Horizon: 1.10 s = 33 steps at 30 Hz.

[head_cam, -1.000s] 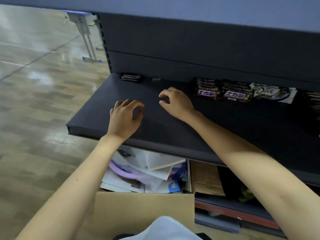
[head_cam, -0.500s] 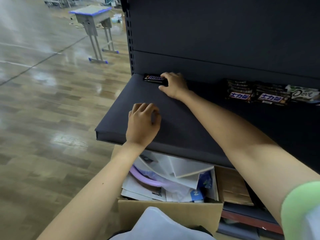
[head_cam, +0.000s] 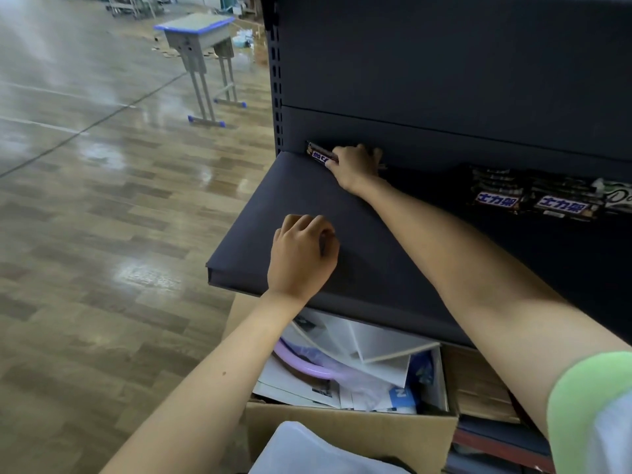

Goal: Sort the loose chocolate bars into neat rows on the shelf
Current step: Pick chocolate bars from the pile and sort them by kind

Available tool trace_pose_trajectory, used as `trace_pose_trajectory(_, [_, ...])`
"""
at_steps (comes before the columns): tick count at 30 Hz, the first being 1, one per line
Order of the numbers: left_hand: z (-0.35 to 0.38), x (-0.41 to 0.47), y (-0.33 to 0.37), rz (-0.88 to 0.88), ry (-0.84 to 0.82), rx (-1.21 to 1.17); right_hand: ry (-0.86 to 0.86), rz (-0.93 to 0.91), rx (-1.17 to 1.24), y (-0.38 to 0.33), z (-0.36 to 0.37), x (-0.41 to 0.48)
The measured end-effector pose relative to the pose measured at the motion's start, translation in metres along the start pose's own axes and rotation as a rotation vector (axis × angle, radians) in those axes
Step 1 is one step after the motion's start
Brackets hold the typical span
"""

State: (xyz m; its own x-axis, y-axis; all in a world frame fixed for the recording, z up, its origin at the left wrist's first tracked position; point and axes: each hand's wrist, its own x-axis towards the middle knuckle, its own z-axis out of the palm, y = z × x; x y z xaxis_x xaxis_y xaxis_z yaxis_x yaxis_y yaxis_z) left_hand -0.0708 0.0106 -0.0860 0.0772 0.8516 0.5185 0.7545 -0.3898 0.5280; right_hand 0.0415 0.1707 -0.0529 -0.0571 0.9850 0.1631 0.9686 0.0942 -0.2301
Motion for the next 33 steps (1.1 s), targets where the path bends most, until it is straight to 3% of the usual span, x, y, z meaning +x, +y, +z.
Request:
trace_pose_trajectory(3, [0.0,0.001,-0.001,0.01,-0.001,-0.002,0.051,-0.021,0.217,0.003,-0.007,-0.012])
trace_pose_trajectory(10, [0.0,0.0,-0.001,0.0,0.008,-0.003,-0.06,-0.005,0.764,0.015,-0.018,-0.062])
trace_pose_trajectory(16, [0.001,-0.004,-0.001,0.036,0.001,-0.006,-0.072,0.044,0.933,0.02,-0.033,-0.116])
trace_pose_trajectory(19, [0.0,-0.004,-0.001,0.07,0.019,-0.047,0.002,0.114,1.061,0.023,-0.038,-0.14])
trace_pose_trajectory(25, [-0.001,-0.004,0.012,-0.071,0.05,-0.322,0.087,0.318,1.318,0.021,-0.037,-0.17])
trace_pose_trajectory(29, [0.0,-0.007,0.044,-0.286,-0.058,-0.625,0.023,0.301,1.391,0.017,-0.041,-0.189])
trace_pose_trajectory(33, [0.0,-0.006,0.061,-0.327,-0.124,-0.795,0.064,0.269,1.378,0.021,-0.046,-0.201])
